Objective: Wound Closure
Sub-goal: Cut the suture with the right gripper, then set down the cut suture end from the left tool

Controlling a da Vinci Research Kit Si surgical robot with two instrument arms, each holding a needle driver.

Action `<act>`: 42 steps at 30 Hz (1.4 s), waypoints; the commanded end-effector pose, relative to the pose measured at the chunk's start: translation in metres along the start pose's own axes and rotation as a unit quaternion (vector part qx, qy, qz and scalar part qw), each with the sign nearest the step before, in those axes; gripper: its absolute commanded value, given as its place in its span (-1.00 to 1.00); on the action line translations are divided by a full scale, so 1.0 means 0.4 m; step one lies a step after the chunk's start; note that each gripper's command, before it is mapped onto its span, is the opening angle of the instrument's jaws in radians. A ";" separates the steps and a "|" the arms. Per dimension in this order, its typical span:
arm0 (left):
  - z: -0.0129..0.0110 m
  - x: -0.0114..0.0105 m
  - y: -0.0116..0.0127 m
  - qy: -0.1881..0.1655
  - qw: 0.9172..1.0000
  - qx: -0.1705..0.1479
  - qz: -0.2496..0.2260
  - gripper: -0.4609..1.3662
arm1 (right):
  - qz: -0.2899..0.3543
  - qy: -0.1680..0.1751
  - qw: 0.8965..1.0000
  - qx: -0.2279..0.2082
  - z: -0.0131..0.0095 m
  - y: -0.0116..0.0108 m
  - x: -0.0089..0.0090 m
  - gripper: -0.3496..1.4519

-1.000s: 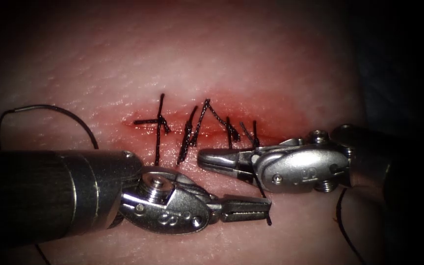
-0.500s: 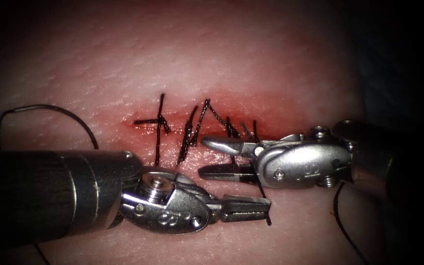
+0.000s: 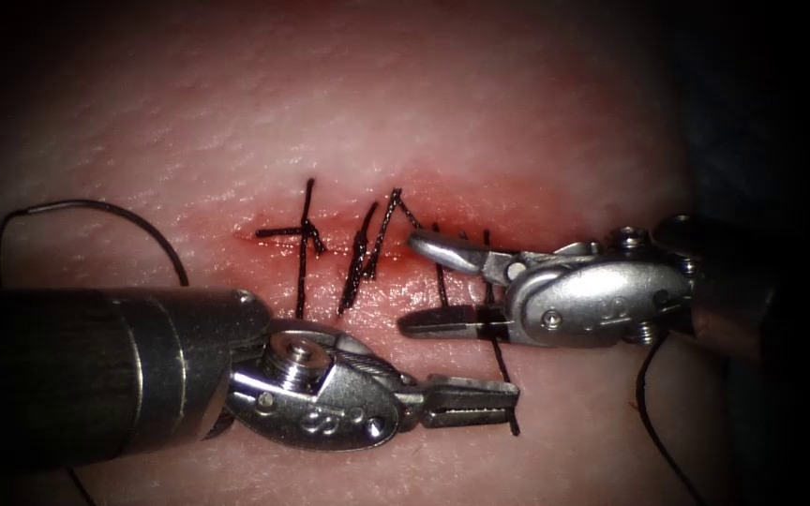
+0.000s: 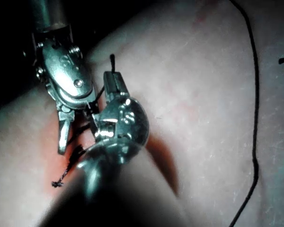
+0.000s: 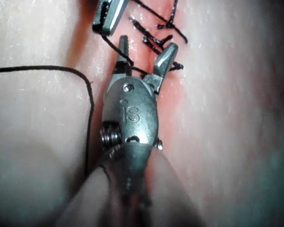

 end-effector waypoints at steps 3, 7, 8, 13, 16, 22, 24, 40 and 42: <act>0.0005 0.0021 0.0002 0.003 1.000 -0.004 0.001 -0.88 | 0.000 -0.008 1.000 -0.012 -0.0024 0.0021 -0.0002 0.87; 0.0024 0.0036 0.0008 0.009 1.000 -0.009 0.001 -0.88 | 0.001 -0.015 1.000 -0.025 -0.0066 0.0049 -0.0008 0.87; 0.0029 0.0037 0.0009 0.010 1.000 -0.010 0.004 -0.88 | 0.001 -0.017 0.999 -0.028 -0.0076 0.0055 -0.0009 0.87; 0.0055 0.0041 0.0025 0.021 0.999 -0.020 -0.015 -0.88 | 0.001 -0.028 0.999 -0.045 -0.0132 0.0085 -0.0017 0.86; 0.0066 0.0037 0.0044 0.024 0.999 -0.031 -0.028 -0.88 | 0.001 -0.034 0.998 -0.054 -0.0159 0.0098 -0.0022 0.87; 0.0093 0.0044 0.0114 0.041 0.995 -0.058 -0.067 -0.88 | 0.000 -0.045 0.997 -0.060 -0.0183 0.0107 -0.0030 0.87; 0.0105 0.0055 0.0131 0.052 0.993 -0.069 -0.078 -0.88 | 0.000 -0.045 0.997 -0.060 -0.0182 0.0107 -0.0031 0.88; 0.0148 0.0008 0.0211 0.028 0.968 -0.110 -0.225 -0.88 | -0.001 -0.045 0.997 -0.060 -0.0182 0.0103 -0.0030 0.93; 0.0152 -0.0015 0.0227 0.000 0.959 -0.107 -0.262 -0.88 | -0.001 -0.045 0.997 -0.060 -0.0182 0.0103 -0.0030 0.93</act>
